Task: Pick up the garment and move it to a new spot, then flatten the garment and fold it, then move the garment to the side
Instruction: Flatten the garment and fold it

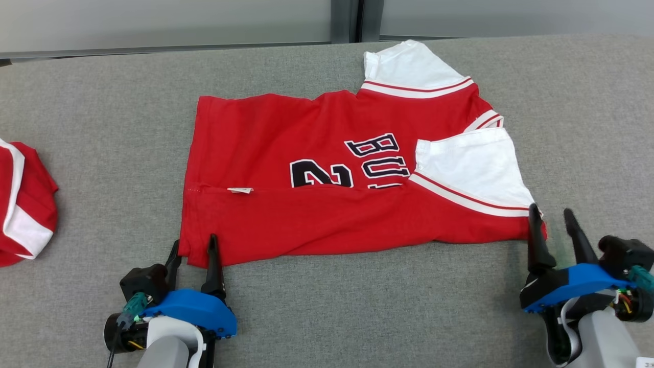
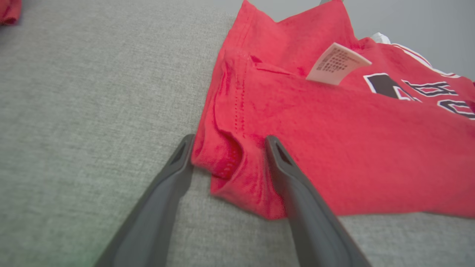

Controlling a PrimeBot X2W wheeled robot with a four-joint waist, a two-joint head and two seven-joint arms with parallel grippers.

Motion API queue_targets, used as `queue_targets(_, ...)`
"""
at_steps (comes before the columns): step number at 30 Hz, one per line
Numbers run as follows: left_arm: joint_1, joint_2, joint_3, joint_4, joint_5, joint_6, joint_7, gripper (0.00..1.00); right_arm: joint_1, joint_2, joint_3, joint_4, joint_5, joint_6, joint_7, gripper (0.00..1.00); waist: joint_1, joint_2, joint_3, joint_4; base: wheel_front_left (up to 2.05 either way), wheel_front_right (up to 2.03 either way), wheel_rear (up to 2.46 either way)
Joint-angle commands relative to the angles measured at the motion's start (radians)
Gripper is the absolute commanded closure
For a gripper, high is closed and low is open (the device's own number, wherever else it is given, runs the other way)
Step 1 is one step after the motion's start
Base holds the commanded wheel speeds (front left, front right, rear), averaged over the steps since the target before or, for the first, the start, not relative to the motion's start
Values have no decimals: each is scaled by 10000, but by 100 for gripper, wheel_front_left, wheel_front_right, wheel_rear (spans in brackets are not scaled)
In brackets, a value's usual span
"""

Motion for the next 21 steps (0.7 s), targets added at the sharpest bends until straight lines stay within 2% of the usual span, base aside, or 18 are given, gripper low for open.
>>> queue_targets(1, -5, -65, -213, 558, -146, -101, 151, 18, 61, -70, 147, 212, -88, 1, -41, 0, 2, 2, 8, 7, 0, 0, 0)
queue_targets(2, -50, -75, -308, 797, -264, -154, 156, 75, 5, -74, 175, 335, -111, 1, -41, 0, 2, 2, 15, 12, 0, 0, 0)
queue_targets(3, -85, -93, -417, 1070, -393, -207, 177, 100, -47, -68, 181, 518, -164, 1, -41, 0, 2, 2, 24, 22, 0, 0, 0)
queue_targets(8, -377, -121, -970, 1788, -831, -419, 219, 100, -293, -35, 161, 1748, -410, 1, -1, 0, 2, 2, 57, 127, 0, 0, 0)
queue_targets(9, -415, -124, -1016, 1834, -878, -443, 219, 100, -311, -4, 250, 1956, -388, 1, 1, 14, 2, 2, 54, 147, 0, 0, 0)
queue_targets(10, -445, -125, -1038, 1859, -917, -460, 219, 100, -329, 11, 355, 2110, -361, 2, 27, 54, 2, 2, 46, 161, 0, 0, 0)
queue_targets(11, -462, -127, -1044, 1816, -937, -458, 219, 100, -363, 27, 444, 2186, -261, 2, 35, 100, 2, 2, 32, 175, 0, 0, 0)
queue_targets(21, 79, -11, 15, 575, -438, -239, 75, 100, -12, -376, 475, 1616, 282, -1, -28, 100, 2, 2, -830, 203, 0, 0, 0)
